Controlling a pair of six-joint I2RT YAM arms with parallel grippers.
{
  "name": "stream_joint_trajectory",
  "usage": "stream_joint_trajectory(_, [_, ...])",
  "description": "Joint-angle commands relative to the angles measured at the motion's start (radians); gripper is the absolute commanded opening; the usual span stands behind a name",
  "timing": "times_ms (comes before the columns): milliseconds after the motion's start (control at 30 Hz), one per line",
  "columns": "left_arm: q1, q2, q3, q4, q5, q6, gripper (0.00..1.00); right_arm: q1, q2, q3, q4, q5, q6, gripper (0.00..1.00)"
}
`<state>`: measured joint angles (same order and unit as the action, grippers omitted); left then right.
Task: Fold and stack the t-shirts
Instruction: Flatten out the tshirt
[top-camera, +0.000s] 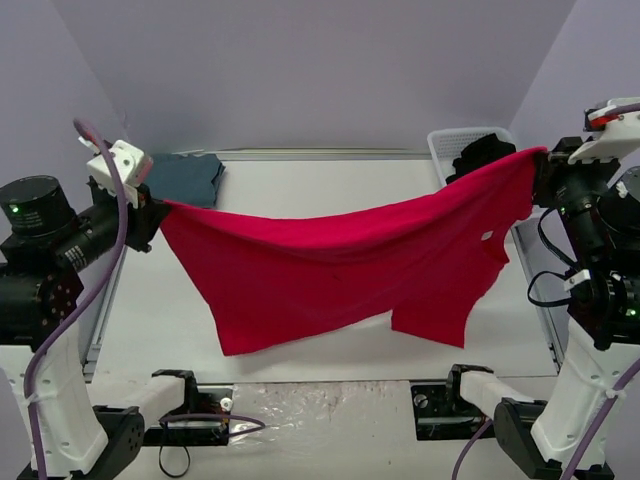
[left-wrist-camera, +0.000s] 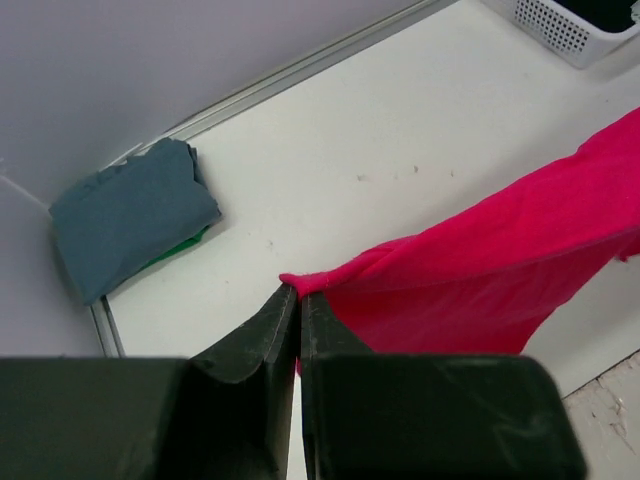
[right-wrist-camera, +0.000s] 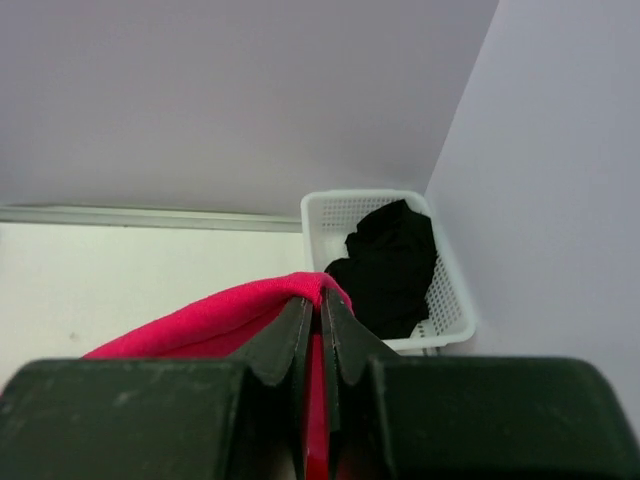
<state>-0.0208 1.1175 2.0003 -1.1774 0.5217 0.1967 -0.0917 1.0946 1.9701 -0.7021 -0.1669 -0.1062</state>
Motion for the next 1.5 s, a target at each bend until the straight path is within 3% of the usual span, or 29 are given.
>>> stream_joint_trajectory(0, [0.013, 0.036, 0.005, 0.001, 0.015, -0.025, 0.02, -0.005, 0.070, 0.035, 0.039, 0.053, -0.003, 0.00])
stream_joint_trajectory(100, [0.013, 0.068, -0.096, 0.105, 0.003, -0.020, 0.02, -0.003, 0.111, -0.013, 0.085, 0.055, -0.021, 0.00])
stream_joint_trajectory(233, [0.012, 0.094, -0.312, 0.266, -0.020, -0.010, 0.02, -0.005, 0.155, -0.205, 0.174, 0.053, -0.046, 0.00])
stream_joint_trajectory(400, [0.009, 0.235, -0.514, 0.543, -0.115, -0.042, 0.02, -0.002, 0.339, -0.324, 0.298, 0.036, -0.041, 0.00])
stream_joint_trajectory(467, [0.004, 0.307, -0.512, 0.619, -0.164, -0.066, 0.02, 0.001, 0.422, -0.280, 0.322, 0.050, -0.047, 0.00])
stream_joint_trajectory(633, [-0.027, 0.615, -0.268, 0.700, -0.212, -0.056, 0.02, -0.005, 0.718, -0.062, 0.329, 0.079, -0.067, 0.03])
stream_joint_trajectory(667, [-0.033, 0.698, -0.221, 0.685, -0.245, -0.048, 0.02, -0.008, 0.746, -0.028, 0.329, 0.076, -0.072, 0.08])
stream_joint_trajectory(733, [-0.044, 0.769, -0.108, 0.670, -0.278, -0.045, 0.04, -0.008, 0.792, -0.030, 0.339, 0.098, -0.070, 0.37])
stream_joint_trajectory(767, [-0.047, 0.827, -0.075, 0.630, -0.281, -0.040, 0.24, -0.006, 0.800, -0.036, 0.337, 0.092, -0.082, 0.63])
stream_joint_trajectory(800, [-0.048, 0.853, -0.048, 0.599, -0.275, -0.034, 0.56, -0.005, 0.791, -0.074, 0.335, 0.090, -0.096, 1.00])
stream_joint_trajectory(900, [-0.050, 0.863, -0.027, 0.521, -0.291, -0.046, 0.60, -0.003, 0.751, -0.155, 0.329, 0.106, -0.134, 1.00])
stream_joint_trajectory(1067, [-0.050, 0.646, -0.347, 0.663, -0.330, -0.036, 0.68, -0.005, 0.650, -0.261, 0.317, 0.106, -0.168, 1.00])
stream_joint_trajectory(1200, [-0.050, 0.550, -0.413, 0.602, -0.327, -0.016, 0.69, -0.002, 0.555, -0.315, 0.279, 0.064, -0.184, 1.00])
stream_joint_trajectory(1467, [-0.050, 0.378, -0.521, 0.415, -0.140, 0.076, 0.65, 0.001, 0.403, -0.414, 0.175, -0.095, -0.205, 1.00])
